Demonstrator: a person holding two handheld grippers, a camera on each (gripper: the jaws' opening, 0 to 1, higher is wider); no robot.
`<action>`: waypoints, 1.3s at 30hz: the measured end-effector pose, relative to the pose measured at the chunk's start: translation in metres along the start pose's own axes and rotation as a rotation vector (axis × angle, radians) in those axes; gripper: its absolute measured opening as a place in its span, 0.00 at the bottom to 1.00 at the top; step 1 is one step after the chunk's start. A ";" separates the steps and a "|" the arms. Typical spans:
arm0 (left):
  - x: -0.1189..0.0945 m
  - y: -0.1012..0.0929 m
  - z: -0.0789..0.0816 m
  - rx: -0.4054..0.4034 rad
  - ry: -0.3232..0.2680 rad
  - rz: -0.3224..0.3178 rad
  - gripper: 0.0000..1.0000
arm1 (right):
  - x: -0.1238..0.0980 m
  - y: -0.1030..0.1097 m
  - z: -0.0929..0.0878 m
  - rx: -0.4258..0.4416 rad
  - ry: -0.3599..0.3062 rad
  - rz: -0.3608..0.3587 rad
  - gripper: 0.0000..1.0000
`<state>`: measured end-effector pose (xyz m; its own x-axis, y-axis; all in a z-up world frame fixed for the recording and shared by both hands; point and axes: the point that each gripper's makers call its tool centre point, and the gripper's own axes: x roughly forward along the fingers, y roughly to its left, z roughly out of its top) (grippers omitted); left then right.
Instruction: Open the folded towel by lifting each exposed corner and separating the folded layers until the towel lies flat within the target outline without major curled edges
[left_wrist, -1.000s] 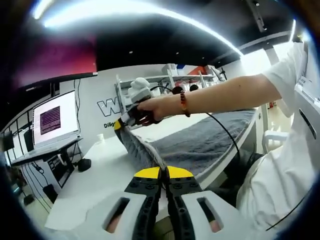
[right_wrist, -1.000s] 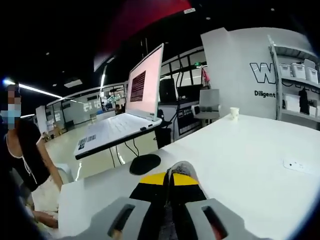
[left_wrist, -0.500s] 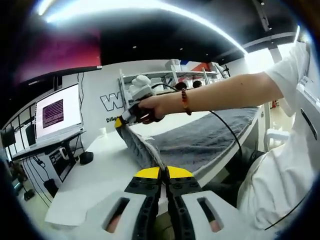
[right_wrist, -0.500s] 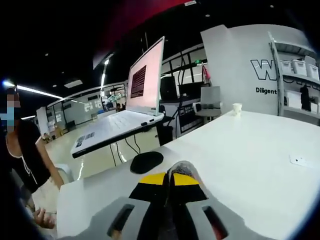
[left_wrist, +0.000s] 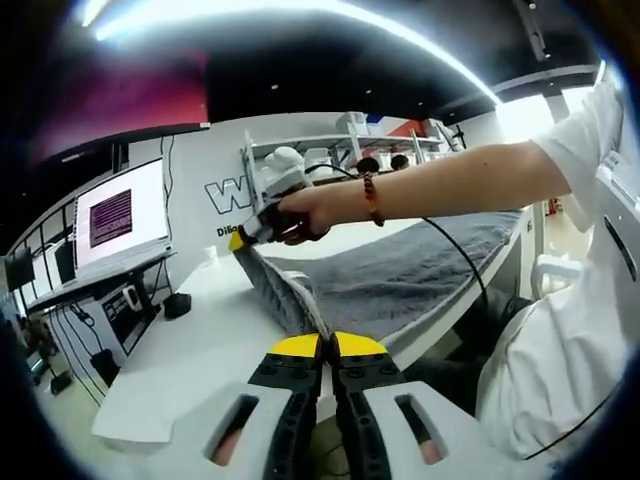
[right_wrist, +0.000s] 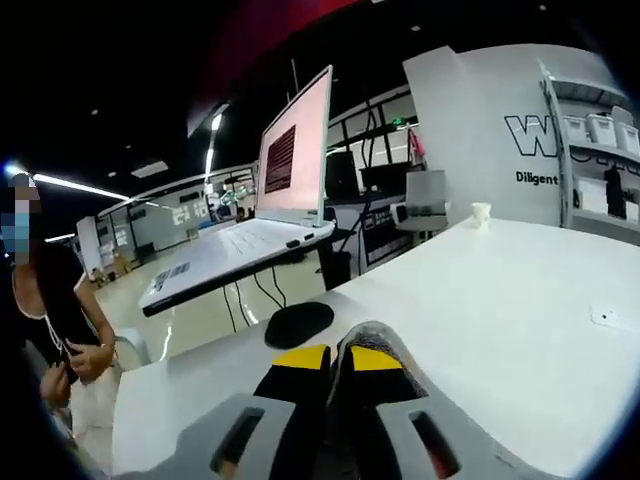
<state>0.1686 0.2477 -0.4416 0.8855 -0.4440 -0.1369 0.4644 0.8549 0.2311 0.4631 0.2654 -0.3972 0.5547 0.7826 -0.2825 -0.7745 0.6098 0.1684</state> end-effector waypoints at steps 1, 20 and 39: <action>0.000 0.001 -0.001 -0.001 0.002 0.003 0.02 | 0.000 0.000 -0.001 -0.001 -0.001 -0.001 0.01; -0.006 0.014 -0.008 -0.008 0.043 0.070 0.08 | 0.010 0.009 -0.005 -0.040 0.006 0.038 0.23; -0.010 0.024 -0.003 -0.002 0.024 0.120 0.19 | 0.006 0.014 -0.008 -0.082 0.006 0.045 0.27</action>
<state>0.1703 0.2733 -0.4381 0.9342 -0.3318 -0.1311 0.3548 0.9023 0.2449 0.4533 0.2771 -0.4041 0.5172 0.8082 -0.2818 -0.8211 0.5614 0.1032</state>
